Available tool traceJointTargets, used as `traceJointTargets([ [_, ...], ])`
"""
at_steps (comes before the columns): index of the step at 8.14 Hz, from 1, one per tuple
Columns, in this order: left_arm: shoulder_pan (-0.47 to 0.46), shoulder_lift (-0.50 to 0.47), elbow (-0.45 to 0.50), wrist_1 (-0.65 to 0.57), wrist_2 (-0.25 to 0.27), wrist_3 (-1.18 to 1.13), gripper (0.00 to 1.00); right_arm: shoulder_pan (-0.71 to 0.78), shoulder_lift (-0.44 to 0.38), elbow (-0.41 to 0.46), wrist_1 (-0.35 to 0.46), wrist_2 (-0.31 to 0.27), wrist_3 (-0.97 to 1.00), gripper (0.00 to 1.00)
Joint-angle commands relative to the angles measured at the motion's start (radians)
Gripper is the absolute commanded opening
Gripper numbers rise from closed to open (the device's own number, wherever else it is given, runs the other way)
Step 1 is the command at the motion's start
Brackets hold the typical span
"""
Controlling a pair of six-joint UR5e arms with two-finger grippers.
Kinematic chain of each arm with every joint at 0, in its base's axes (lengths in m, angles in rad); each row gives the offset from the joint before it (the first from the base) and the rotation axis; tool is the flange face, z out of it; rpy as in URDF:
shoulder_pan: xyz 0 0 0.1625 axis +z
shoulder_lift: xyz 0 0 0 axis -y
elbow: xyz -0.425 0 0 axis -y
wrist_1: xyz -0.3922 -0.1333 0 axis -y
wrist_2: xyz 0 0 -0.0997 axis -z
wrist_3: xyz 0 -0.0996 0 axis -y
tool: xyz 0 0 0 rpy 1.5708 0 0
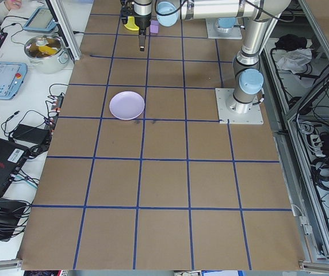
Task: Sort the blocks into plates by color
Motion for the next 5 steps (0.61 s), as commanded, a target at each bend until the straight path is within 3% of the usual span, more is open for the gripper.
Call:
traceJointTargets([
  [1,0.0,-0.001,0.0,0.0,0.0,0.0,1.0,0.006,-0.041,-0.001,0.084,0.011,0.167,1.0],
  [2,0.0,0.001,0.0,0.0,0.0,0.0,1.0,0.022,-0.07,0.017,0.097,0.01,0.277,1.0],
  [3,0.0,-0.001,0.001,0.0,0.0,0.0,1.0,0.024,-0.096,0.036,0.164,0.013,0.316,1.0],
  [5,0.0,-0.001,0.0,0.0,0.0,0.0,1.0,0.045,-0.148,0.121,0.177,0.042,0.436,1.0],
])
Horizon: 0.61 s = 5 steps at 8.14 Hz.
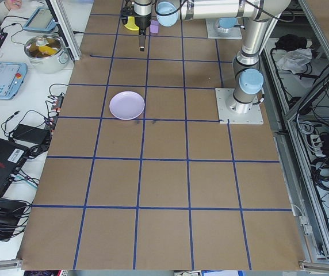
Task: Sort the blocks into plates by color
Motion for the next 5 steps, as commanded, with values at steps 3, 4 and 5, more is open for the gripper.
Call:
traceJointTargets([
  [3,0.0,0.0,0.0,0.0,0.0,0.002,1.0,0.025,-0.059,0.2,-0.066,0.019,0.11,1.0],
  [4,0.0,0.0,0.0,0.0,0.0,0.0,1.0,0.025,-0.063,0.236,-0.098,-0.001,0.105,1.0],
  [5,0.0,0.0,0.0,0.0,0.0,0.002,1.0,0.025,-0.065,0.268,-0.114,-0.012,0.102,1.0],
])
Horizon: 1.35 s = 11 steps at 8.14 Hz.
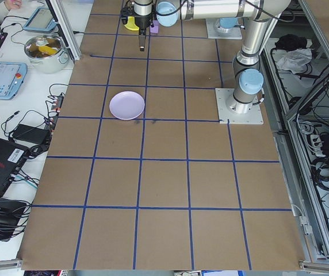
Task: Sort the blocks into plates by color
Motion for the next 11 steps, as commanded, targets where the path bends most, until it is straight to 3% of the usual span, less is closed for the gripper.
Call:
traceJointTargets([
  [1,0.0,0.0,0.0,0.0,0.0,0.001,1.0,-0.001,0.0,0.075,-0.096,-0.023,-0.007,0.76],
  [2,0.0,0.0,0.0,0.0,0.0,0.001,1.0,0.001,-0.003,0.068,-0.104,-0.012,-0.007,0.45],
  [4,0.0,0.0,0.0,0.0,0.0,0.001,1.0,0.013,-0.017,0.052,-0.093,0.003,0.01,0.06],
  [7,0.0,0.001,0.0,0.0,0.0,0.001,1.0,0.283,-0.074,0.039,-0.081,0.078,0.161,0.1],
  [9,0.0,0.002,0.0,0.0,0.0,0.001,1.0,0.503,-0.025,-0.02,-0.078,0.167,0.297,0.11],
  [11,0.0,0.002,0.0,0.0,0.0,0.001,1.0,0.571,0.035,-0.101,-0.081,0.288,0.408,0.14],
])
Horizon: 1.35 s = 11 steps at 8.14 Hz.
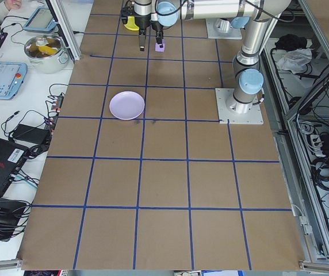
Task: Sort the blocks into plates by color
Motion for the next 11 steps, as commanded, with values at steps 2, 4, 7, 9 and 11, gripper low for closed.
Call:
traceJointTargets([
  [2,0.001,-0.001,0.0,0.0,0.0,0.0,1.0,0.166,0.1,-0.101,-0.016,0.152,0.123,0.24],
  [4,0.001,-0.003,0.0,0.0,-0.002,0.0,1.0,0.166,0.106,-0.102,-0.037,0.132,0.119,1.0],
  [7,0.001,-0.005,0.0,0.0,-0.002,0.0,1.0,0.134,0.058,-0.111,-0.06,0.027,0.1,1.0],
  [9,-0.002,-0.012,-0.003,0.0,-0.002,-0.008,1.0,0.017,-0.027,-0.113,0.042,-0.029,-0.017,1.0],
  [11,-0.015,-0.014,-0.046,-0.018,-0.014,-0.014,1.0,-0.102,-0.13,-0.115,0.171,-0.032,-0.08,1.0],
])
